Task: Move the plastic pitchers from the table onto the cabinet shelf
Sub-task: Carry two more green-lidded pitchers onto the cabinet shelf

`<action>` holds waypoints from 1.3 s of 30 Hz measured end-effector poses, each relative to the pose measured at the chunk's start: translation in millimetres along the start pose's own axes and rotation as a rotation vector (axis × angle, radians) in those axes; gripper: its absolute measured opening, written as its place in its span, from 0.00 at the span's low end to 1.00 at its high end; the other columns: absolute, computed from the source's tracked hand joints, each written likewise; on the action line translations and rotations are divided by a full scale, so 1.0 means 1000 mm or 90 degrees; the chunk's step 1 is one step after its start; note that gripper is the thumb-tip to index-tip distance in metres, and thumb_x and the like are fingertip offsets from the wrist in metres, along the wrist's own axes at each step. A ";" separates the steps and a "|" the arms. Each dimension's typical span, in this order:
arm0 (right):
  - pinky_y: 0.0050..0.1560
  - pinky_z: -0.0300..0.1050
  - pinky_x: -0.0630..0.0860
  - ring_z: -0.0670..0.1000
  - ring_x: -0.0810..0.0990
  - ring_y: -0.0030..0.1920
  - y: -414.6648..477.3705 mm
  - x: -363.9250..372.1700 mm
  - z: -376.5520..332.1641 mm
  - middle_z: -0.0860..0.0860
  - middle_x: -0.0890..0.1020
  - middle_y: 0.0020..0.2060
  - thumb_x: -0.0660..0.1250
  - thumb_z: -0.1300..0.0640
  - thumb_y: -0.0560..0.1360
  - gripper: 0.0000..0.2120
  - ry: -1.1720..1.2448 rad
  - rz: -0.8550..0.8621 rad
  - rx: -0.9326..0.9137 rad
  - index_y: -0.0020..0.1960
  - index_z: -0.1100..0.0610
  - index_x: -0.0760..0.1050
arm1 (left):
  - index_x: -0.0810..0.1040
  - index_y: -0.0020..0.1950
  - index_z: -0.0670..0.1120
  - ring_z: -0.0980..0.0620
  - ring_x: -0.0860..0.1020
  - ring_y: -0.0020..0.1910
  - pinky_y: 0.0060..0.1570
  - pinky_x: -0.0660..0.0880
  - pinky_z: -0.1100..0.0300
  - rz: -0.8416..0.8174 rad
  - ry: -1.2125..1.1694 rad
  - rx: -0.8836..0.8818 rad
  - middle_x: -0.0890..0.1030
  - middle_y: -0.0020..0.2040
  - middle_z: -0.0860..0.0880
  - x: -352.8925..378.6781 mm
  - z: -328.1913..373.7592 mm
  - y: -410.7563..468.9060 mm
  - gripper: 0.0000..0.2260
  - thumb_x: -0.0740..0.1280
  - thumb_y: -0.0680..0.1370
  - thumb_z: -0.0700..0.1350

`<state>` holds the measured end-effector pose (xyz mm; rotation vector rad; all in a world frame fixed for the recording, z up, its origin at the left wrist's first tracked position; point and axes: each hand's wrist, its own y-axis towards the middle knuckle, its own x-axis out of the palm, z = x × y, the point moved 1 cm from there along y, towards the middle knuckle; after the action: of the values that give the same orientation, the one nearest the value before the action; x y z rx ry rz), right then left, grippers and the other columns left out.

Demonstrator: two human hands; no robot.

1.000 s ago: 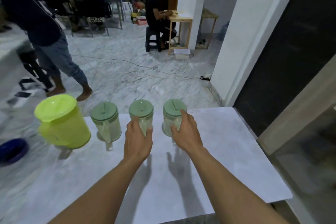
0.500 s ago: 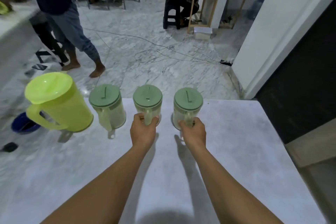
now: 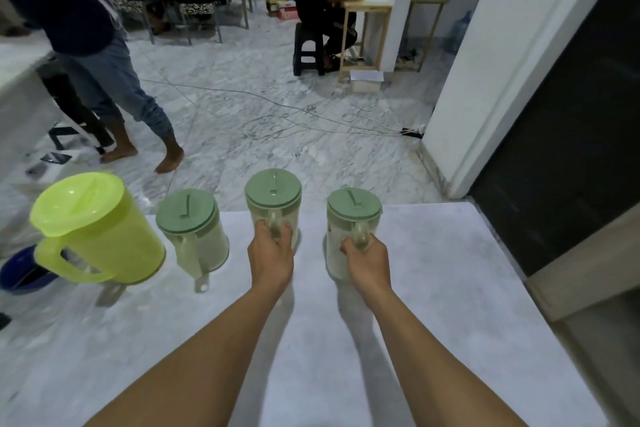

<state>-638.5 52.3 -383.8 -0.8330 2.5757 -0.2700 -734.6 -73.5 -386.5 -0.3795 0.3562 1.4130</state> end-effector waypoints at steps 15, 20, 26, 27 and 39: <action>0.34 0.44 0.70 0.52 0.76 0.34 -0.123 -0.048 -0.078 0.54 0.79 0.34 0.66 0.58 0.76 0.06 0.132 0.236 -0.061 0.42 0.59 0.75 | 0.74 0.46 0.40 0.56 0.72 0.33 0.28 0.66 0.71 -0.130 -0.138 0.192 0.77 0.36 0.48 -0.077 0.095 -0.036 0.11 0.64 0.79 0.49; 0.33 0.44 0.68 0.51 0.74 0.32 -0.202 -0.072 -0.099 0.54 0.78 0.34 0.66 0.59 0.76 0.06 0.149 0.336 -0.079 0.42 0.60 0.76 | 0.75 0.45 0.42 0.45 0.79 0.40 0.36 0.72 0.56 -0.219 -0.206 0.240 0.81 0.40 0.42 -0.115 0.122 -0.063 0.11 0.64 0.76 0.50; 0.34 0.45 0.68 0.54 0.75 0.35 -0.302 -0.129 -0.114 0.56 0.78 0.35 0.67 0.57 0.74 0.10 0.145 0.470 -0.090 0.45 0.65 0.79 | 0.76 0.46 0.41 0.45 0.76 0.41 0.39 0.67 0.56 -0.319 -0.239 0.297 0.79 0.41 0.44 -0.146 0.174 -0.142 0.09 0.66 0.76 0.47; 0.34 0.45 0.68 0.53 0.75 0.36 -0.317 -0.142 -0.116 0.56 0.78 0.35 0.67 0.57 0.74 0.11 0.139 0.489 -0.093 0.46 0.66 0.79 | 0.76 0.46 0.40 0.45 0.75 0.40 0.39 0.66 0.57 -0.332 -0.245 0.304 0.79 0.41 0.44 -0.150 0.184 -0.158 0.10 0.66 0.76 0.47; 0.45 0.52 0.78 0.53 0.81 0.40 -0.528 -0.300 -0.091 0.52 0.82 0.36 0.68 0.55 0.73 0.04 0.121 0.737 -0.120 0.42 0.55 0.80 | 0.78 0.47 0.44 0.46 0.76 0.42 0.43 0.69 0.57 -0.530 -0.331 0.419 0.80 0.42 0.47 -0.190 0.262 -0.387 0.08 0.65 0.76 0.48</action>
<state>-188.2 -187.5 -42.7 0.7236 2.8050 0.2608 -370.2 -165.5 -50.0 0.3595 0.1769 0.4856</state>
